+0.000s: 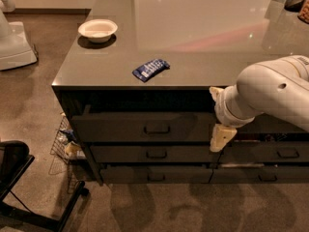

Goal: Open top drawer

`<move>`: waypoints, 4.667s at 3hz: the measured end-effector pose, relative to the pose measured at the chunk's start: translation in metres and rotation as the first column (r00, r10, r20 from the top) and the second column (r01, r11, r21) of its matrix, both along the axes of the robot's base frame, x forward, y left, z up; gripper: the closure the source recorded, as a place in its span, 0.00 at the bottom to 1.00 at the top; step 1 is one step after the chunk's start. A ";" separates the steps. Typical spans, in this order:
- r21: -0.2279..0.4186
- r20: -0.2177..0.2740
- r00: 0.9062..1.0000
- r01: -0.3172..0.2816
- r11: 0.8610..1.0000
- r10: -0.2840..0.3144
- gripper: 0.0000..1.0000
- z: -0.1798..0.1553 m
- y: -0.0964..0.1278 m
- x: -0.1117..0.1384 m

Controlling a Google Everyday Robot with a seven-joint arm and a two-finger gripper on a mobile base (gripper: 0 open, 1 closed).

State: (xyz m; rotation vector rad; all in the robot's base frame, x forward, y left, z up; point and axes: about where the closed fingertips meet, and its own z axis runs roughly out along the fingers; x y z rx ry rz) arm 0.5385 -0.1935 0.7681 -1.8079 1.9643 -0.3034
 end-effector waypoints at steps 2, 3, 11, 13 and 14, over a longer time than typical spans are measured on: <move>-0.030 -0.067 0.998 -0.026 0.999 0.023 0.00 -0.065 0.028 0.032; -0.060 -0.098 0.995 -0.039 0.997 0.033 0.00 -0.084 0.032 0.045; -0.053 -0.319 0.945 0.060 0.997 -0.074 1.00 -0.122 0.009 -0.008; -0.078 -0.370 0.924 0.069 0.995 -0.093 1.00 -0.119 0.008 -0.035; -0.108 -0.434 0.896 0.056 0.993 -0.098 1.00 -0.111 0.005 -0.060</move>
Offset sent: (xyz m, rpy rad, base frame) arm 0.0522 0.0396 -0.0955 -0.0447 0.0974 0.0400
